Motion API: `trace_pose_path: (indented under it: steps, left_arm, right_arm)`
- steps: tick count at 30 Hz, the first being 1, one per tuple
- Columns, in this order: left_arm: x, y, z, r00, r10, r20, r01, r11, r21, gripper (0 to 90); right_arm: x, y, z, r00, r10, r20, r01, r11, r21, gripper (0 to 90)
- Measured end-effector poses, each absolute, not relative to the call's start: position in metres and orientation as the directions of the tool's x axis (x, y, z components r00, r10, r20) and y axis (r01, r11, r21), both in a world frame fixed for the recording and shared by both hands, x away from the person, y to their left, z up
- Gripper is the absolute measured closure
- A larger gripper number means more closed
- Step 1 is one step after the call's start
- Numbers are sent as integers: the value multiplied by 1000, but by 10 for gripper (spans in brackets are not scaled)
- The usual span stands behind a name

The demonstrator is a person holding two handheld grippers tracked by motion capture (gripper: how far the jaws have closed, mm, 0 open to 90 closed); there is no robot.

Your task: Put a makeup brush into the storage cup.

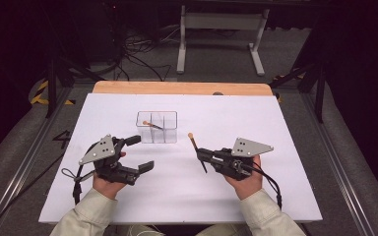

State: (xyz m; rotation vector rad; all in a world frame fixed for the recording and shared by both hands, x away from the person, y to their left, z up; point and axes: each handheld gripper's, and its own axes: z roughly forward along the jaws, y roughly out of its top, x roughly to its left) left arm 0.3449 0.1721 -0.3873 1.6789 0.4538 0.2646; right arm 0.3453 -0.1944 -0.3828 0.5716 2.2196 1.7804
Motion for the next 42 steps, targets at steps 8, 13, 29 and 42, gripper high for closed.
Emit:
trace_pose_path:
  steps: [8, 13, 29, 42]
  left_arm:
    - [345, 165, -385, 901, 426, -84, 136, -94, 986, 50]
    - [347, 159, -385, 903, 418, -95, 147, -94, 985, 55]
    - [352, 129, -379, 923, 368, -117, 158, -84, 984, 91]
    - [355, 112, -375, 921, 345, -183, 219, -68, 973, 188]
  right_arm:
    - [347, -193, -385, -914, 393, 98, 156, 119, 981, 833]
    - [348, -192, -388, -908, 407, 99, 158, 115, 981, 833]
    - [345, -185, -391, -903, 421, 86, 150, 121, 981, 833]
    - [341, -177, -396, -904, 420, 80, 148, 132, 980, 833]
